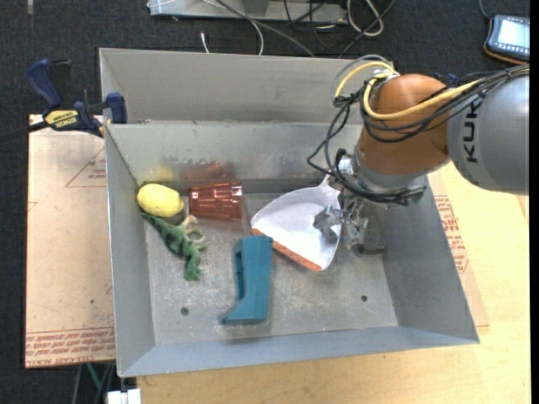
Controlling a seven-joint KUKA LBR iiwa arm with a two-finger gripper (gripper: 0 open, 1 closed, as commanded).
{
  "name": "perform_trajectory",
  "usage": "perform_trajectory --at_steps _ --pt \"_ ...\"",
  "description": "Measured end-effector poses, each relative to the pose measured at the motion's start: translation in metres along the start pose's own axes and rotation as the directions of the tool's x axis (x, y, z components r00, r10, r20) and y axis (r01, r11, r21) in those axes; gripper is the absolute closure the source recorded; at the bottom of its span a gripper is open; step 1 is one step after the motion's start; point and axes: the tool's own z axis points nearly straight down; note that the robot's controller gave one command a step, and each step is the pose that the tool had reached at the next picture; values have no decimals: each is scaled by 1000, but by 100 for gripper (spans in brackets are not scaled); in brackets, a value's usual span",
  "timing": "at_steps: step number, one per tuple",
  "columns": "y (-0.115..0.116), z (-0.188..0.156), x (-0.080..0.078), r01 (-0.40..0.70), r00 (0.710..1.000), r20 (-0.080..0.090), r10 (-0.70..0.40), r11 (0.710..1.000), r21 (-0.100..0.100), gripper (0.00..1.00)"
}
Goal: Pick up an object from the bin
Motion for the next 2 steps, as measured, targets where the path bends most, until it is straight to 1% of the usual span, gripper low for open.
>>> perform_trajectory --at_steps 2 --pt "0 -47 -1 -5 1000 2 5 1000 -1 100"
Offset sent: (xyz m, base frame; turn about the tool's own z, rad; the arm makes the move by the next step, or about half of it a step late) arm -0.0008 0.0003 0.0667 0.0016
